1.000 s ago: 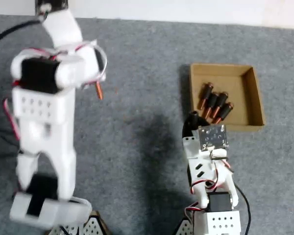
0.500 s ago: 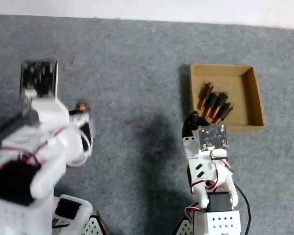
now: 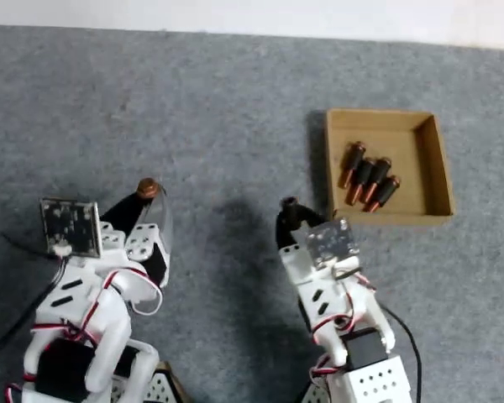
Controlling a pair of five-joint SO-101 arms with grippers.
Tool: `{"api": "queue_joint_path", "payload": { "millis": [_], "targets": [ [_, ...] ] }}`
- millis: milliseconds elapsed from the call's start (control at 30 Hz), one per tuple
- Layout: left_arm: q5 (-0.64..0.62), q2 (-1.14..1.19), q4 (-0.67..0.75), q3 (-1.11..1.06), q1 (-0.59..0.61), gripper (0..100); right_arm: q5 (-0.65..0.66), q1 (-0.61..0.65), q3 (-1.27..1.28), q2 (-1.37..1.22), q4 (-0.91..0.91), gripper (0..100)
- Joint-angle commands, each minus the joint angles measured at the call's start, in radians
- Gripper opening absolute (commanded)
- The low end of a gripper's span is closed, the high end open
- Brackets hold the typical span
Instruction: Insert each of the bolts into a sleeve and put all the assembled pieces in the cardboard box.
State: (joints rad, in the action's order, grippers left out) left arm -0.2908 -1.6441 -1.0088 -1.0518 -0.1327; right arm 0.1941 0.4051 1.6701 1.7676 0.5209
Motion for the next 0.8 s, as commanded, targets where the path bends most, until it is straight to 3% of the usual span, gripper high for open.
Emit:
{"api": "queue_joint_path", "payload": {
  "millis": [0, 133, 300, 533, 767],
  "targets": [
    [-0.040, -0.087, 0.236, -0.074, -0.015, 0, 0.009, 0.091, -0.035, 0.016, -0.033, 0.5],
    [-0.224, -0.148, 0.396, -0.142, -0.012, 0, 0.009, 0.171, -0.035, 0.016, -0.033, 0.5],
    [-0.408, -0.171, 0.453, -0.249, -0.016, 0, 0.011, 0.205, -0.070, 0.016, -0.036, 0.5],
    [-0.437, -0.173, 0.446, -0.272, -0.194, 0, 0.011, 0.268, -0.122, 0.016, -0.033, 0.5],
    [-0.433, -0.173, 0.451, -0.311, -0.217, 0, 0.011, 0.268, -0.122, 0.016, -0.033, 0.5]
  ]
}}
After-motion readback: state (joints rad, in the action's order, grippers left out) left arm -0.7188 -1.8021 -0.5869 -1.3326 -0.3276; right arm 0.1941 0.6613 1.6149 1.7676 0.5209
